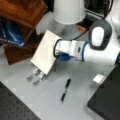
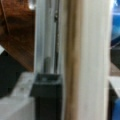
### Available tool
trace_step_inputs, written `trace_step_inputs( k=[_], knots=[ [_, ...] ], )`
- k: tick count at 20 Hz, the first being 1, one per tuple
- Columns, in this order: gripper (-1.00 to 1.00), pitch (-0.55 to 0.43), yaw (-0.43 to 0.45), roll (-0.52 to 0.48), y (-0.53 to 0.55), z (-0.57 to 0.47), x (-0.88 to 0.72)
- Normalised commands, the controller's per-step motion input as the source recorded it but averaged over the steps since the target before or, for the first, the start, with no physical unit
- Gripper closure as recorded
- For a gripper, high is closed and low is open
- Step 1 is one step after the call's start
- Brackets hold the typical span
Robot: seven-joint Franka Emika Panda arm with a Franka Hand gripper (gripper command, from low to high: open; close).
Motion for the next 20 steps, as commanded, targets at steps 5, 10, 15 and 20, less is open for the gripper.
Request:
trace_step_inputs(
  k=[5,10,15,20],
  knots=[
    [-1.0,-0.072,0.036,0.022,-0.17,0.05,-0.16],
    [-1.0,-0.069,0.03,0.05,-0.15,0.07,-0.16],
    [-1.0,-0.06,0.015,0.073,-0.13,0.08,-0.15],
    [-1.0,-0.07,-0.057,0.179,0.03,0.1,-0.17]
  ],
)
